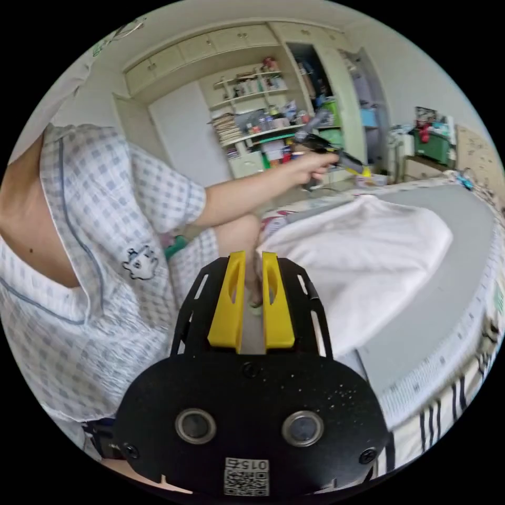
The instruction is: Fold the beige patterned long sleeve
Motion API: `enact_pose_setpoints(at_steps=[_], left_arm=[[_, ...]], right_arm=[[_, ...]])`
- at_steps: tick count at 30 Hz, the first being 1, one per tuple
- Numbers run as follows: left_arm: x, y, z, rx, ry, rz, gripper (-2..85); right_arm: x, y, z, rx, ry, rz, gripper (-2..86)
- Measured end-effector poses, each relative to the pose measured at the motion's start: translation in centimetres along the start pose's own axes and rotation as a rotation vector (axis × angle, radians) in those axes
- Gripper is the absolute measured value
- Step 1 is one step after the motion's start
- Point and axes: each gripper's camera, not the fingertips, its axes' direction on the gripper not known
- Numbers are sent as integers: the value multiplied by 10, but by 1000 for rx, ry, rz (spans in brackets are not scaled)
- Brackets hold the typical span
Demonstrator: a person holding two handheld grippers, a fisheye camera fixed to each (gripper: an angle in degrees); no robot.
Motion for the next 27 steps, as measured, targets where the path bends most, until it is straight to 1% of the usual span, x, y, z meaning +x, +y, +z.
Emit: enact_pose_setpoints(at_steps=[1,3,5,8,10,11,13,15,16,18,19,22,24,27], left_arm=[[21,-8,-12,16,38,31,63],[62,-23,-20,20,121,108,63],[124,-44,-9,-18,252,205,63],[193,-61,30,-103,357,274,65],[228,-67,58,-166,342,311,65],[248,-69,76,-208,312,337,64],[269,-72,99,-255,232,359,60],[278,-75,112,-275,193,358,51],[280,-78,114,-276,187,350,43],[280,-82,115,-273,170,345,23],[278,-85,115,-273,171,342,16],[273,-90,116,-277,167,329,2],[273,-92,117,-269,139,338,-3],[273,-94,123,-282,95,361,-5]], right_arm=[[1,16,-11,-7,94,30,73],[0,37,-19,-46,199,65,85],[-3,53,-21,-82,273,101,97],[-19,65,-20,-76,304,96,104],[-34,65,-12,-116,306,41,107],[-44,64,-2,-164,357,0,110],[-63,66,16,-229,528,-83,103],[-72,70,22,-236,628,-124,84],[-72,71,23,-232,641,-125,75],[-66,76,21,-244,610,-69,27],[-63,78,17,-236,569,-46,21],[-61,80,3,-207,488,-22,12],[-58,82,-12,-171,385,2,11],[-47,83,-14,-214,356,19,16]])
